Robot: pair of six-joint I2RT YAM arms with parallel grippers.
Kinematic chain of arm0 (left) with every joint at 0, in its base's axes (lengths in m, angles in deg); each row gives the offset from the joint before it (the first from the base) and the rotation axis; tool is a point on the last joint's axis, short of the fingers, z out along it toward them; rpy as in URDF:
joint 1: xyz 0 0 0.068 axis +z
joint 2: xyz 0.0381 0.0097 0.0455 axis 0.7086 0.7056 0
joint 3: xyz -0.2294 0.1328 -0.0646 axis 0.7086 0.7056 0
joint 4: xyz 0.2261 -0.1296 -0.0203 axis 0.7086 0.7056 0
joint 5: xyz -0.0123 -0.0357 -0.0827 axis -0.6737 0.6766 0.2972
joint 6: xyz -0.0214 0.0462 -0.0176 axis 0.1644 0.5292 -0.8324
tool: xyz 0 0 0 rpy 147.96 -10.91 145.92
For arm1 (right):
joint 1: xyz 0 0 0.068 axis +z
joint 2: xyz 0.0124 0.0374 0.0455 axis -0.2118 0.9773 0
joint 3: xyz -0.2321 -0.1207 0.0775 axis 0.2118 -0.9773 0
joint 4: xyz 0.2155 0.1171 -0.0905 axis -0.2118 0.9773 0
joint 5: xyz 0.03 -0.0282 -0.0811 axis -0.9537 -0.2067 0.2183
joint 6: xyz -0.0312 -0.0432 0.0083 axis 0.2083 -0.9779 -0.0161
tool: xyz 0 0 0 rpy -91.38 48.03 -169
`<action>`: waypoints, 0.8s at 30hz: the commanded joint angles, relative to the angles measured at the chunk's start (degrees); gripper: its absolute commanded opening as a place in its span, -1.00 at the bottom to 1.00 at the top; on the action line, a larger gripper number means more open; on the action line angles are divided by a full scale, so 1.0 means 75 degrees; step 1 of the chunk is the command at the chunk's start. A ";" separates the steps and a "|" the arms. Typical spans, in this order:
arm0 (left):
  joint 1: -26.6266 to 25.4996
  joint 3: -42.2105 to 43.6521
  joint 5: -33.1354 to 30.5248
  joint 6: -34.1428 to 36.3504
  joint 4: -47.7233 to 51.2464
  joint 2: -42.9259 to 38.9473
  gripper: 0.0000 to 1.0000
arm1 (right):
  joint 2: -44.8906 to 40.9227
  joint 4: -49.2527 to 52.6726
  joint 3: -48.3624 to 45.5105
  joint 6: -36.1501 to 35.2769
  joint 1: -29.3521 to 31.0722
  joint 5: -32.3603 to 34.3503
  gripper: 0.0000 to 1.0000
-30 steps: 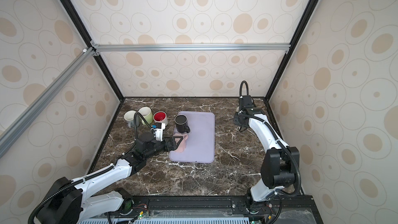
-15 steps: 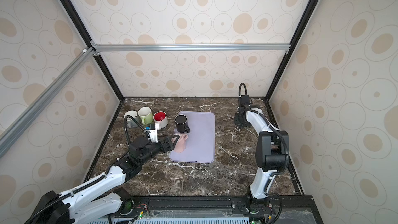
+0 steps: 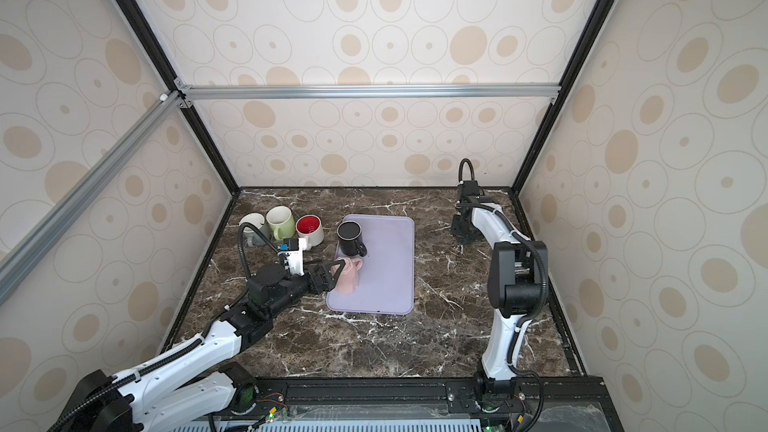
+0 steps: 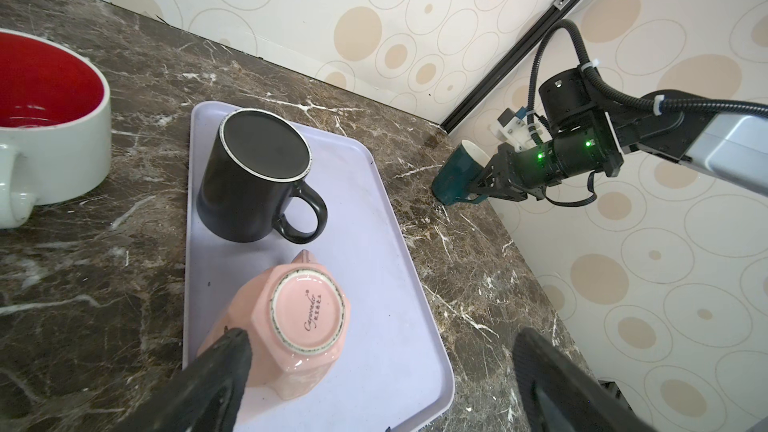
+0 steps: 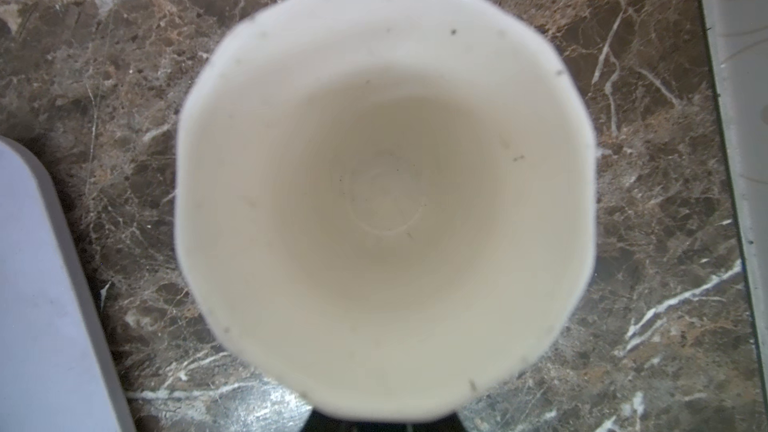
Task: Turn the mug right side up
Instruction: 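Carry the teal mug with the right gripper past the tray's far side, then lower the teal mug onto the table with the right gripper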
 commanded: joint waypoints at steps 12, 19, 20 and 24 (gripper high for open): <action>-0.0038 -0.0047 -0.0168 0.0182 0.0165 0.0015 0.96 | -0.0757 -0.0583 -0.0312 0.0084 -0.0053 0.0097 0.66; -0.0039 -0.0258 -0.0104 0.0193 0.0473 0.0242 0.96 | -0.1677 -0.0288 -0.0612 0.0235 -0.0039 0.0105 0.75; -0.0043 -0.0283 -0.0098 0.0182 0.0513 0.0265 0.96 | -0.1856 -0.0222 -0.0694 0.0289 -0.0044 0.0122 0.75; -0.0047 -0.0338 -0.0111 0.0123 0.0675 0.0227 0.96 | -0.2806 -0.0194 -0.1377 0.0439 0.0179 0.0155 0.75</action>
